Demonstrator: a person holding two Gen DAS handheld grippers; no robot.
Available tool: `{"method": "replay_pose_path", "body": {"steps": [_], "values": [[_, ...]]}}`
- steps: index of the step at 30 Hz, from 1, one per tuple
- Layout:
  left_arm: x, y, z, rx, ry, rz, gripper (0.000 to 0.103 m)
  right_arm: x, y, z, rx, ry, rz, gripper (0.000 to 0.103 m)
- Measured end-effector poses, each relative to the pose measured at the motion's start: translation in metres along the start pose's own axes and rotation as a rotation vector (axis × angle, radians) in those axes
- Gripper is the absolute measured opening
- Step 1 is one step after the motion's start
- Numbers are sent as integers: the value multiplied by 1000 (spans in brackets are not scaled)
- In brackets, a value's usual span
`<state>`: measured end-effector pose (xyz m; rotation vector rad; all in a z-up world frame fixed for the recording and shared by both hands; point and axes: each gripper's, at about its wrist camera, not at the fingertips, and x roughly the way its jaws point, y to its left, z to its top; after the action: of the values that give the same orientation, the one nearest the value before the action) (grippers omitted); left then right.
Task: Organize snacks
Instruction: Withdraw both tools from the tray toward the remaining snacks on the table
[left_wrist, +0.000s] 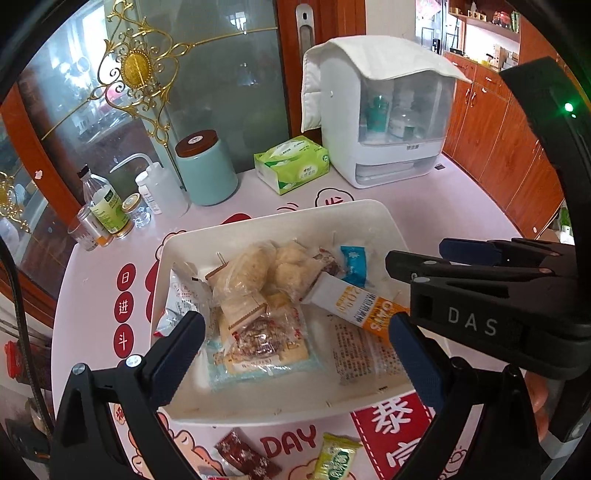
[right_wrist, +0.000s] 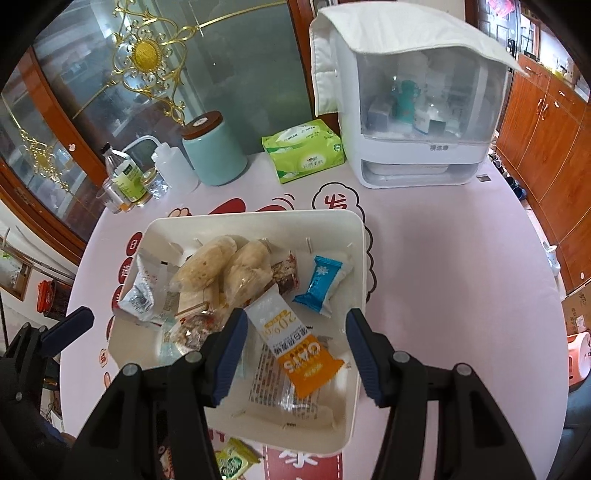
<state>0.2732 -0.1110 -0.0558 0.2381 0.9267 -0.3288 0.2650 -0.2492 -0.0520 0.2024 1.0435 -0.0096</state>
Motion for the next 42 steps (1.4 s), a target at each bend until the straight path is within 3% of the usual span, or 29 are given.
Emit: {"method": "replay_pose_path", "body": {"steps": [17,30,42], "values": [[-84,-32,-30,-34,-94,-4,99,-89,-2,-47,-36,-85,76,56],[-143,-25,-85,-89,-146,-5,100,-139,0,-96,-68,-141,169,56],[-154,20,-152,-170,-160,133,101,-122,21,-138,-128,-90,204,56]]}}
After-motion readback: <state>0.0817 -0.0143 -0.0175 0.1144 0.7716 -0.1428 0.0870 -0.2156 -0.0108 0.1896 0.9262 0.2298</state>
